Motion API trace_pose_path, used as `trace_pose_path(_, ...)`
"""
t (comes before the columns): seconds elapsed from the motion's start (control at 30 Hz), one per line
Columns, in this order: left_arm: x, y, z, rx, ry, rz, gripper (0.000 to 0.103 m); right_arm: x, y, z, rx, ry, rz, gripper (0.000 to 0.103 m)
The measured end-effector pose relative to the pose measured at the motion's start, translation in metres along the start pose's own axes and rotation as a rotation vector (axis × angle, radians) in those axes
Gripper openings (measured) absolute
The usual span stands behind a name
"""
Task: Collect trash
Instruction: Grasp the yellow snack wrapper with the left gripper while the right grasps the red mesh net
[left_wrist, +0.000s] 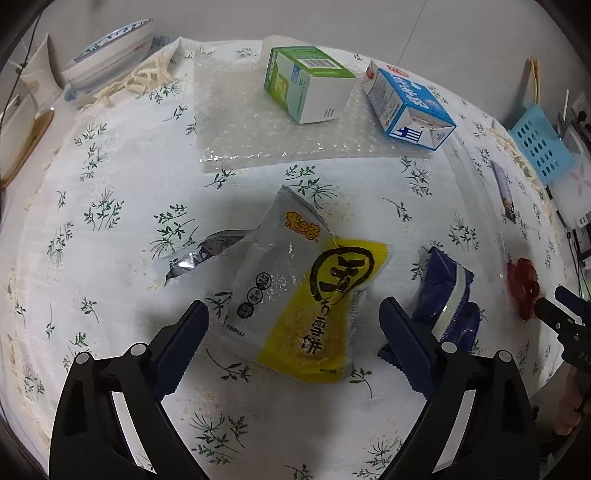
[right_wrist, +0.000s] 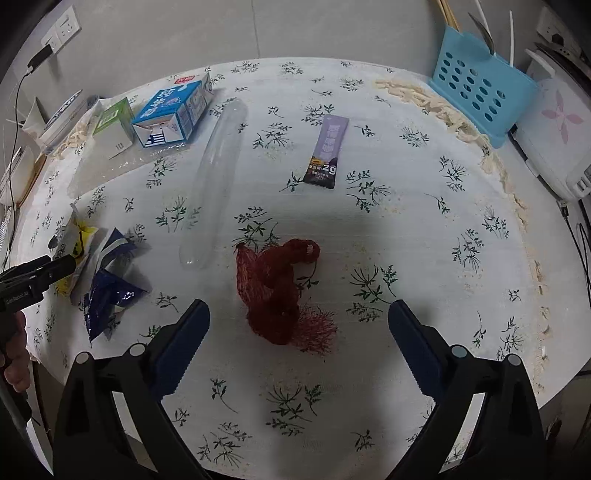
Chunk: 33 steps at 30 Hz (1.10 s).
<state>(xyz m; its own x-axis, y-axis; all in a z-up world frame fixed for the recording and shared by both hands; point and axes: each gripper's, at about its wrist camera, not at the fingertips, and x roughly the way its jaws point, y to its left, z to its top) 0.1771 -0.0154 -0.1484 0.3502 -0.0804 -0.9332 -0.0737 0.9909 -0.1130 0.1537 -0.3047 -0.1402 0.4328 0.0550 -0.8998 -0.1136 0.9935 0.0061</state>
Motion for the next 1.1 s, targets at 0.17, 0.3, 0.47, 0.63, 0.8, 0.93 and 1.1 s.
trace_pose_path(0.17,0.012,-0.002,0.003,0.048,0.011,0.039,0.087,0.019,0.003,0.006,0.0,0.042,0.001,0.077)
trace_pose_path(0.3,0.013,-0.005,0.007,0.069,0.025,0.084,0.075,0.028,0.005,0.008,0.003,0.064,0.001,0.065)
trace_pose_path(0.47,0.011,-0.005,0.007,0.07,0.051,0.112,0.062,0.032,0.007,0.008,0.001,0.079,-0.005,0.048)
trace_pose_path(0.63,0.009,-0.007,0.007,0.064,0.071,0.119,0.05,0.032,0.008,0.01,0.002,0.087,-0.012,0.033)
trace_pose_path(0.8,0.007,-0.003,0.008,0.054,0.071,0.107,0.042,0.033,0.007,0.013,0.016,0.097,-0.009,0.022)
trace_pose_path(0.93,0.004,0.001,0.007,0.042,0.07,0.088,0.039,0.029,0.004,0.013,0.029,0.086,-0.004,0.021)
trace_pose_path(1.1,-0.003,0.004,0.004,0.032,0.06,0.08,0.039,0.019,0.0,0.013,0.04,0.069,0.02,0.021)
